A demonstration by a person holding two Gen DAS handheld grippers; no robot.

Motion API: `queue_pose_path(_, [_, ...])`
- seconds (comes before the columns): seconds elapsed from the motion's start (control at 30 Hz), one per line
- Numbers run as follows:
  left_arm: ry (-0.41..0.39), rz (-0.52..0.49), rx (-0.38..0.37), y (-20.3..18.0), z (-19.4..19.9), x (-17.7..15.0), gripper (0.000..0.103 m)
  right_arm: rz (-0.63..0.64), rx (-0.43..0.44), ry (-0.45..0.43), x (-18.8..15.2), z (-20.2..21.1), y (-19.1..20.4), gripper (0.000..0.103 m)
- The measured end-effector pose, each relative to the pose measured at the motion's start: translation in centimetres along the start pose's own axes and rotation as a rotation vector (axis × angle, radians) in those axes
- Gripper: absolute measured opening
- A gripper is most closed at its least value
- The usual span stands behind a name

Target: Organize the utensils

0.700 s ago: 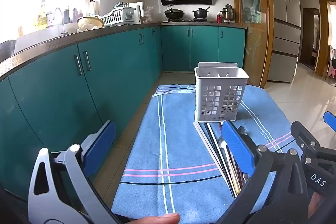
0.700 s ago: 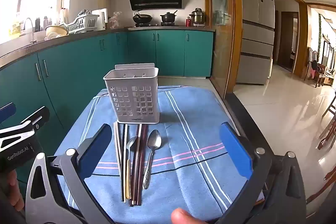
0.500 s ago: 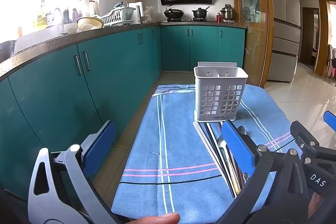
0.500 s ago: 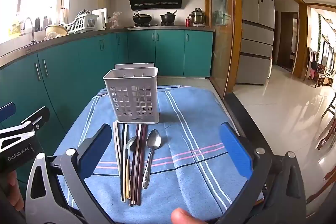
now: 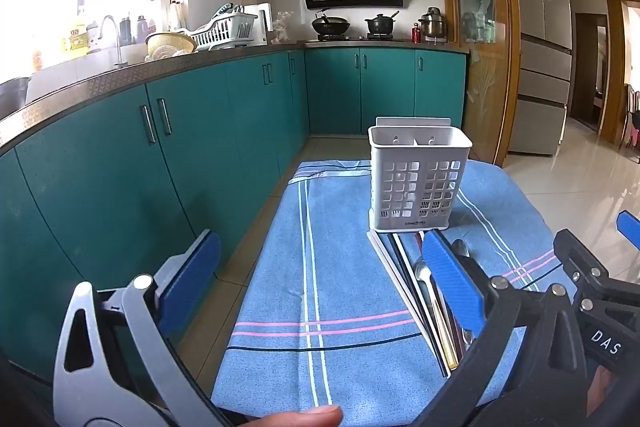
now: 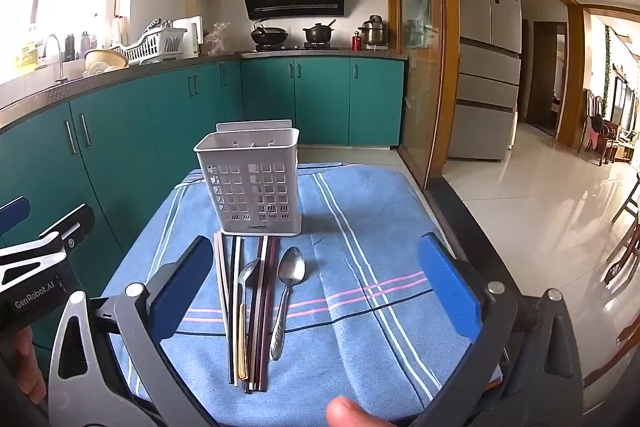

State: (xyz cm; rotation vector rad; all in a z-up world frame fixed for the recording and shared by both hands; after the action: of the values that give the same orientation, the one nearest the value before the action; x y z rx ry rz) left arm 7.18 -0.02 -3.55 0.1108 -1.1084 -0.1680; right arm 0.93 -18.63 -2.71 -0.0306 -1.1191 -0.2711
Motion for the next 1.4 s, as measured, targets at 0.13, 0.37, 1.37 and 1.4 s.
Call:
queue_pose_path(0.13, [0.001,0.0,0.0,0.0,0.0,0.0,0.1,0.002,0.0,0.006,-0.2,-0.7,0.0,0.1])
queue_pose_path(0.37, [0.003,-0.001,0.0,0.1,0.0,0.0,0.1,0.003,-0.002,0.007,-0.3,-0.7,0.0,0.1])
queue_pose_path(1.37, [0.05,-0.023,0.01,-0.5,-1.8,-1.4,0.1,0.014,-0.016,-0.019,-1.5,-1.2,-0.4,0.1])
queue_pose_path(1.4, [0.05,-0.024,0.01,-0.5,-1.9,-1.4,0.1,0.013,-0.015,-0.019,-1.5,-1.2,-0.4,0.1])
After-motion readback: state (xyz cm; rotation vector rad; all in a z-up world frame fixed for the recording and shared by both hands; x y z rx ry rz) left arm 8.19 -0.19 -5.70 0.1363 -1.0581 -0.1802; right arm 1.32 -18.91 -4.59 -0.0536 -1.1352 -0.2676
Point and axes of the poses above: each gripper's, at about its wrist camera, not at the fingertips, and z roughly against the way its jaws point, y to its left, x to its top, the point moved 8 cm from there along -z, roughly the way its jaws point, and after that the axes turned 7 degrees about -z, right-handed, at the moved point
